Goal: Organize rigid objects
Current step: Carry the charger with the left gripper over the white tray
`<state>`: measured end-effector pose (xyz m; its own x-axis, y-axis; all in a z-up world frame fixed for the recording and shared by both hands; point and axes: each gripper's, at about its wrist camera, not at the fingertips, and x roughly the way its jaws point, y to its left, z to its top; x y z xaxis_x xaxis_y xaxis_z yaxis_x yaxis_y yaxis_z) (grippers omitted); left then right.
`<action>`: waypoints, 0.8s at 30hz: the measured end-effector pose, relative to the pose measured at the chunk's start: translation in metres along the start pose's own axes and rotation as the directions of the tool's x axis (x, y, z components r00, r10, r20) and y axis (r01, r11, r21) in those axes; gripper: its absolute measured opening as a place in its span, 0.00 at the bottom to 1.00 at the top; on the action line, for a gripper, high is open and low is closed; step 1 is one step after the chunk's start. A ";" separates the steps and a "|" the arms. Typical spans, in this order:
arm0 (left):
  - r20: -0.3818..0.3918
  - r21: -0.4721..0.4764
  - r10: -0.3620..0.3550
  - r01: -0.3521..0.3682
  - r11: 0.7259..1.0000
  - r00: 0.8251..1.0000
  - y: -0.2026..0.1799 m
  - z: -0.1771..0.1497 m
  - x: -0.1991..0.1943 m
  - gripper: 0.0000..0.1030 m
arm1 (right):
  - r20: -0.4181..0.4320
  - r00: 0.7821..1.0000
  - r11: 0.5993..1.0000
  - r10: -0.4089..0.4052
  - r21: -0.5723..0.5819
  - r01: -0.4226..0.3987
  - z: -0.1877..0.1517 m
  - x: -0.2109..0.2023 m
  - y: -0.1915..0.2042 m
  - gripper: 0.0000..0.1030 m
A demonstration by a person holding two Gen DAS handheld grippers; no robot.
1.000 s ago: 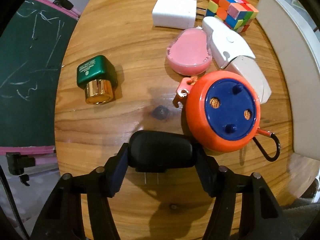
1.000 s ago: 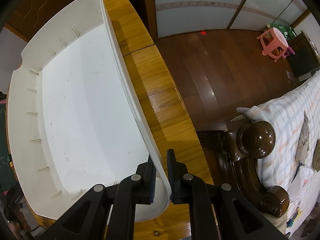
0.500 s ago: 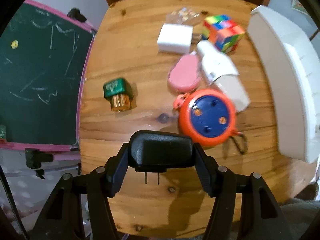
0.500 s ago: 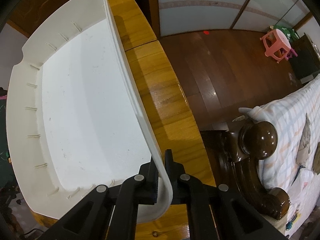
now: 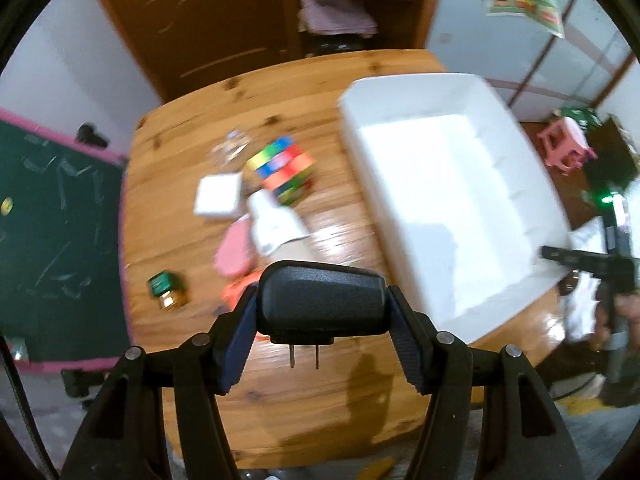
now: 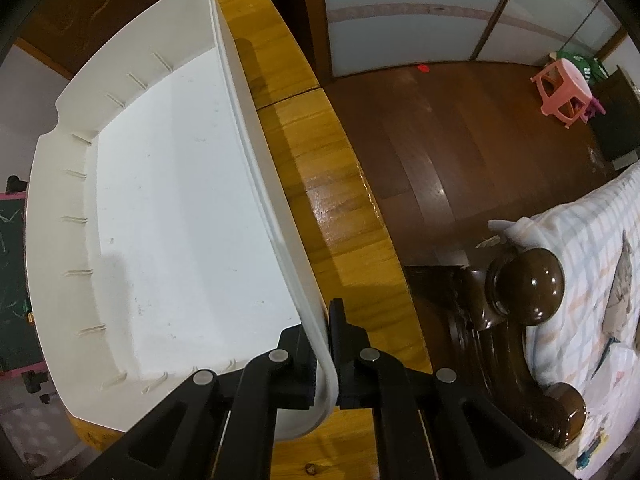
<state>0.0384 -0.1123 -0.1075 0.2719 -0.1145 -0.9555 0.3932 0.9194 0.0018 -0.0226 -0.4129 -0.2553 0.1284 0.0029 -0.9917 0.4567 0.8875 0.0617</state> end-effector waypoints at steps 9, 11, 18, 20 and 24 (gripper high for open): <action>-0.014 0.105 -0.073 0.074 0.992 0.997 -0.073 0.037 0.016 0.64 | 0.040 0.999 0.999 -0.004 -0.054 0.006 -0.001 -0.006 0.004 0.05; -0.033 0.109 -0.075 0.078 0.991 0.997 -0.085 0.042 0.027 0.64 | 0.040 0.999 0.999 0.004 -0.052 -0.002 -0.001 -0.006 0.003 0.05; -0.124 0.084 -0.064 0.074 0.994 0.990 -0.108 0.048 0.070 0.64 | 0.035 0.999 0.998 0.030 -0.055 -0.028 0.000 -0.003 -0.002 0.05; -0.138 0.095 -0.039 0.052 0.994 0.990 -0.114 0.047 0.080 0.64 | 0.033 0.999 0.998 0.035 -0.059 -0.033 0.000 -0.002 -0.003 0.05; -0.167 0.105 -0.013 0.031 0.994 0.986 -0.122 0.047 0.097 0.64 | 0.029 0.999 0.997 0.045 -0.069 -0.043 0.000 -0.001 -0.004 0.06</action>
<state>0.0581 -0.2534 -0.1863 0.1166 -0.0619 -0.9912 0.4915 0.8709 0.0034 -0.0244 -0.4168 -0.2541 0.1741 0.0295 -0.9843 0.3889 0.9162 0.0963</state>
